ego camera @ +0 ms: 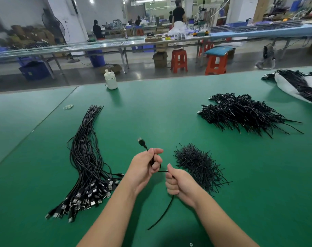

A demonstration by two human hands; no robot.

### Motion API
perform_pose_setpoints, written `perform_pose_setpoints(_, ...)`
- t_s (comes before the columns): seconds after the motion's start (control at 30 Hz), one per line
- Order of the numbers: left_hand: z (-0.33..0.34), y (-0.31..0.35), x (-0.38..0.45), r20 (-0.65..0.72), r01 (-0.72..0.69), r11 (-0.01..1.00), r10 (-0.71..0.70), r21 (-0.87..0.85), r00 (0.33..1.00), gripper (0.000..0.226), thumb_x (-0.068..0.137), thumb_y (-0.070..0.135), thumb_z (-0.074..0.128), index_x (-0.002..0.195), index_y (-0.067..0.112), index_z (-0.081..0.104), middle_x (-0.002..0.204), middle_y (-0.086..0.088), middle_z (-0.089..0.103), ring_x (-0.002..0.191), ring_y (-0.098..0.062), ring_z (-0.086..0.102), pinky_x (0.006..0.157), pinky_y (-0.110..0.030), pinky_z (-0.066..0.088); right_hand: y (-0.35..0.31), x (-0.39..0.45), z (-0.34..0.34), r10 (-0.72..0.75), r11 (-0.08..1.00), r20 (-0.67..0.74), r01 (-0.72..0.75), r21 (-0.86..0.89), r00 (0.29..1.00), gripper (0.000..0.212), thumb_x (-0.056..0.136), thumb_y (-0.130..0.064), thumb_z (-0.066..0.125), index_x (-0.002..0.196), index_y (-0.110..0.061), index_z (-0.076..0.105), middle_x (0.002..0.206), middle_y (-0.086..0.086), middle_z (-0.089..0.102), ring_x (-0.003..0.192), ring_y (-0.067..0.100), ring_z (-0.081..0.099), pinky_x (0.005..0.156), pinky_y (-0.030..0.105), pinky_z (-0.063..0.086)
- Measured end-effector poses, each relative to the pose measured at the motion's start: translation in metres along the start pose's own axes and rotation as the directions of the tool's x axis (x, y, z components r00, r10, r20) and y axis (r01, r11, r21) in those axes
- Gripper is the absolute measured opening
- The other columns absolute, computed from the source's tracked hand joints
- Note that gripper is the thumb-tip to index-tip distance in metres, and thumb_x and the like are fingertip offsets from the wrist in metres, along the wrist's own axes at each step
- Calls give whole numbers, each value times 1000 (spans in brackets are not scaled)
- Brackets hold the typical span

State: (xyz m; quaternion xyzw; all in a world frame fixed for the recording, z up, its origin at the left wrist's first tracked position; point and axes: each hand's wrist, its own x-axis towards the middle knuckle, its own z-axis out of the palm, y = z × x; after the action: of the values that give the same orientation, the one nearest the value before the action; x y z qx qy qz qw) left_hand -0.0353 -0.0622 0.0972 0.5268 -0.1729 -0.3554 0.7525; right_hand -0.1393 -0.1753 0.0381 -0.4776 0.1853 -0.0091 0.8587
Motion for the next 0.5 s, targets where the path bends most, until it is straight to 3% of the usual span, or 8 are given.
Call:
perform_pose_setpoints(0.1, -10, 11, -9, 247, -35, 962, -34, 272, 968, 32, 101, 26, 50, 100, 0, 67, 77, -11, 71, 55, -15, 42, 55, -23, 35, -17, 4, -3, 19, 1000, -17, -19, 4, 1000, 43, 103, -39, 45, 67, -17, 51, 52, -5, 17, 43, 10, 12, 41, 24, 11)
perform_pose_setpoints(0.17, -15, 18, -15, 363, -82, 834, -147, 546, 920, 34, 102, 28, 49, 98, 2, 71, 87, -12, 76, 61, -16, 49, 61, -23, 40, -26, 5, -5, 27, 999, -38, -28, -41, 999, 43, 104, -38, 43, 68, -16, 50, 51, -7, 19, 42, 9, 12, 41, 24, 9)
perform_pose_setpoints(0.27, -18, 12, -16, 296, -118, 554, -244, 824, 924, 34, 104, 27, 48, 96, 6, 73, 85, 3, 77, 65, -7, 59, 66, -18, 43, -34, 4, -5, 8, 994, -44, -13, -112, 999, 42, 105, -38, 41, 69, -17, 49, 49, -7, 21, 42, 10, 12, 41, 25, 8)
perform_pose_setpoints(0.33, -17, 0, -14, 205, -106, 460, -170, 882, 964, 34, 103, 29, 48, 87, 11, 73, 73, 11, 74, 58, -3, 54, 60, -20, 41, -35, 2, 0, -12, 986, -24, 8, -168, 1000, 41, 105, -37, 40, 70, -18, 48, 50, -7, 20, 43, 11, 11, 42, 25, 8)
perform_pose_setpoints(0.37, -16, -6, -13, 163, -96, 456, -110, 885, 980, 34, 103, 29, 49, 83, 12, 72, 68, 13, 71, 57, -4, 51, 59, -24, 41, -35, 1, 3, -24, 982, -11, 22, -187, 1000, 40, 105, -35, 39, 70, -19, 48, 50, -7, 20, 43, 11, 11, 42, 24, 8)
perform_pose_setpoints(0.4, -16, -12, -12, 126, -78, 517, -59, 852, 990, 34, 103, 27, 50, 81, 12, 70, 68, 12, 70, 60, -5, 52, 62, -26, 43, -34, -1, 7, -39, 979, 1, 39, -201, 999, 40, 106, -34, 38, 70, -20, 47, 49, -6, 21, 44, 11, 11, 42, 24, 9)
perform_pose_setpoints(0.43, -15, -16, -11, 94, -57, 645, -23, 762, 995, 32, 103, 24, 50, 81, 11, 70, 72, 10, 71, 66, -5, 57, 68, -25, 46, -33, -3, 9, -52, 974, 12, 54, -220, 999, 39, 106, -33, 37, 70, -21, 47, 50, -6, 21, 44, 11, 11, 42, 24, 9)
perform_pose_setpoints(0.5, -13, -23, -8, 36, -5, 915, -10, 403, 999, 29, 104, 18, 47, 92, 5, 70, 90, 0, 75, 86, -9, 68, 80, -19, 50, -31, -8, 14, -62, 947, 18, 65, -316, 998, 38, 106, -33, 37, 73, -21, 48, 52, -5, 25, 46, 12, 14, 42, 23, 13)
